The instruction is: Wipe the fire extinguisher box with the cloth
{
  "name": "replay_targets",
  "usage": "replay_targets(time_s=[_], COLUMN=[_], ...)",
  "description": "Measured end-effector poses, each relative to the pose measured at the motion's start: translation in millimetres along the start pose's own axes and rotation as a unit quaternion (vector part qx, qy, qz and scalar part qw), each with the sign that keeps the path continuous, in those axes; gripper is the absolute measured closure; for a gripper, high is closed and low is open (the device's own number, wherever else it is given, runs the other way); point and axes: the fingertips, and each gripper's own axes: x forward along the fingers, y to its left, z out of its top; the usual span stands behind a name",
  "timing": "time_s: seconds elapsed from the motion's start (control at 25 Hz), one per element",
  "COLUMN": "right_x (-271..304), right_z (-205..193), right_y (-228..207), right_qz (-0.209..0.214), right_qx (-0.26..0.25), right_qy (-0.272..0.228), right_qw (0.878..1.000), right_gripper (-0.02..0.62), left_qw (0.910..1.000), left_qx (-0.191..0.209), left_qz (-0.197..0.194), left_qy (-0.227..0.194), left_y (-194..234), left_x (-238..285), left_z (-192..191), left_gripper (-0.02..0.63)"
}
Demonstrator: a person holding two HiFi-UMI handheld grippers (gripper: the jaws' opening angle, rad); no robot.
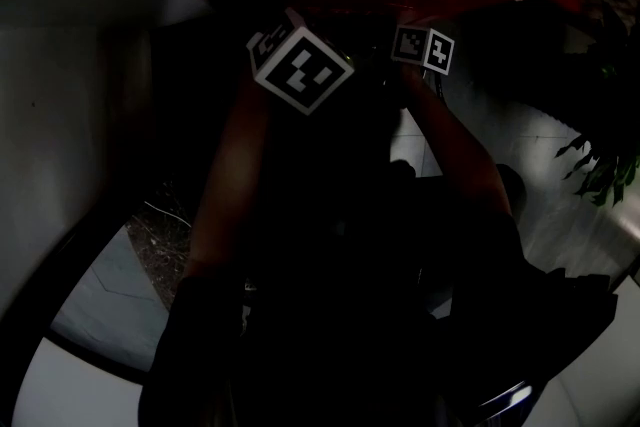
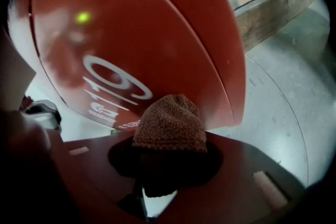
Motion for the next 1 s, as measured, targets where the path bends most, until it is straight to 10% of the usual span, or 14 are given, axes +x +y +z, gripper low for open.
replay_targets(time_s=[1.0], right_x=[-79], right_z=[37], right_y=[109], right_qz=[0.110], right_qx=[-0.020], right_qy=[-0.014], right_qw=[0.994], right_gripper=[0.474], left_qw=[0.9997], left_qx=[-0.013], left_qz=[0.018], left_qy=[-0.010], left_y=[8], left_x=[-5], left_z=[7], left_gripper=[0.603])
